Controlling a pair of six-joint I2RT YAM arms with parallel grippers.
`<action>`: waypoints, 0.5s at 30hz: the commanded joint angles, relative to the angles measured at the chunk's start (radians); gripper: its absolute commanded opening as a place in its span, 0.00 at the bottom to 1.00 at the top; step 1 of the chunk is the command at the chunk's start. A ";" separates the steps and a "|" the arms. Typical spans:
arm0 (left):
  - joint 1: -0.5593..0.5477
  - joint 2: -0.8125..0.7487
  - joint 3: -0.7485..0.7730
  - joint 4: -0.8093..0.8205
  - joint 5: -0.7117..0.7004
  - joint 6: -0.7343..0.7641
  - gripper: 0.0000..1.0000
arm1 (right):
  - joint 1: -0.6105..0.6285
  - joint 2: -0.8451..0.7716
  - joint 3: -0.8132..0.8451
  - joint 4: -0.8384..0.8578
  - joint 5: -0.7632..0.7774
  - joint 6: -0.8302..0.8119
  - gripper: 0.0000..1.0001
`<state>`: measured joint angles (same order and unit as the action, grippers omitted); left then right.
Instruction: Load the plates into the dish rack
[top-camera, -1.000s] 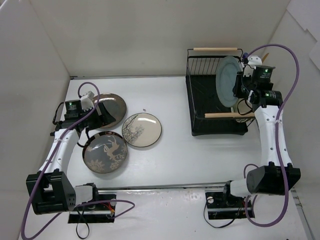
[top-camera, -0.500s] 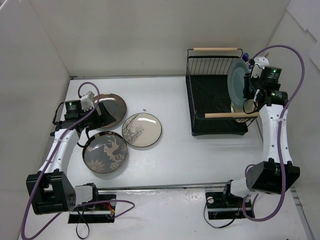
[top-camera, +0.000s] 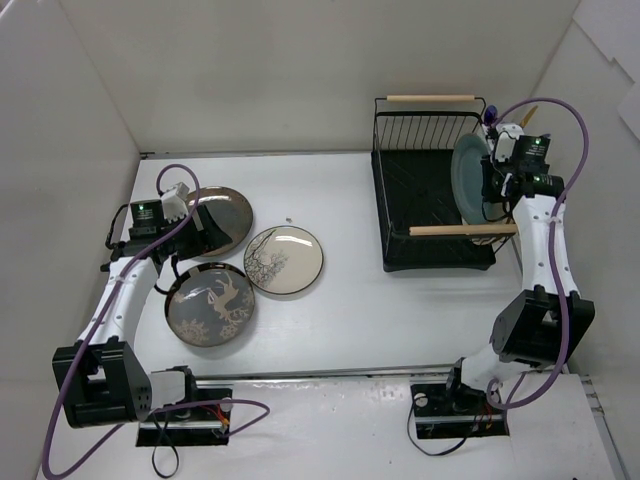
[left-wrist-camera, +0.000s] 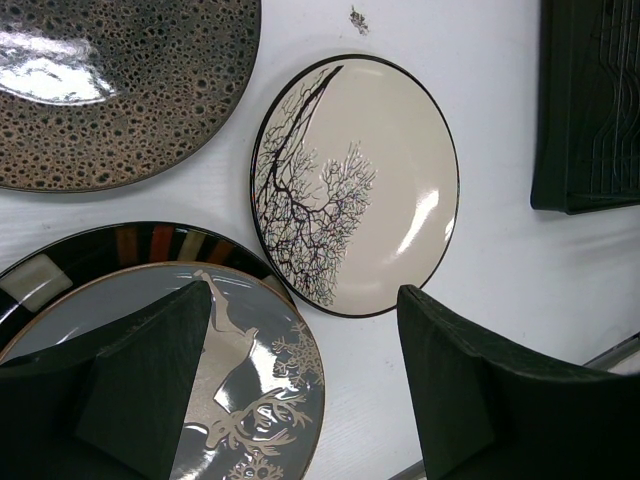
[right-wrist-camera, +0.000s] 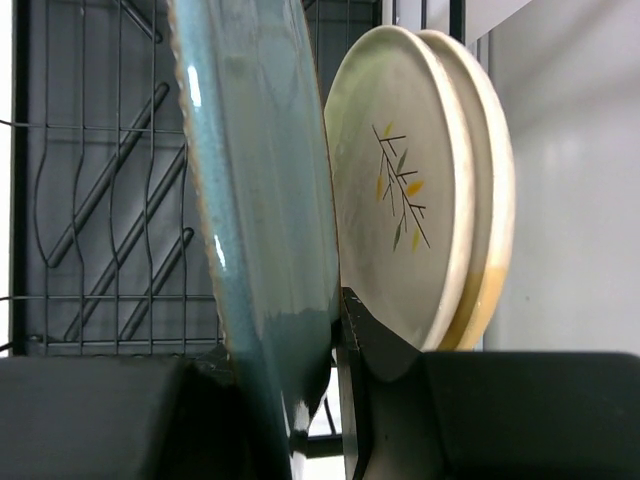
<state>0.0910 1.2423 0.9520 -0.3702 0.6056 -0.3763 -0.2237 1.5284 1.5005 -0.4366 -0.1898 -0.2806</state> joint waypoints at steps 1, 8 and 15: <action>0.006 -0.009 0.024 0.031 0.019 0.017 0.70 | -0.012 -0.020 0.032 0.191 -0.002 -0.022 0.00; 0.006 0.000 0.024 0.033 0.019 0.017 0.70 | -0.013 0.012 0.024 0.193 0.016 -0.049 0.00; 0.006 0.011 0.024 0.034 0.026 0.014 0.70 | -0.016 0.021 0.007 0.194 0.035 -0.054 0.00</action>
<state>0.0910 1.2526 0.9520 -0.3698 0.6060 -0.3744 -0.2295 1.5692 1.4841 -0.4141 -0.1684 -0.3237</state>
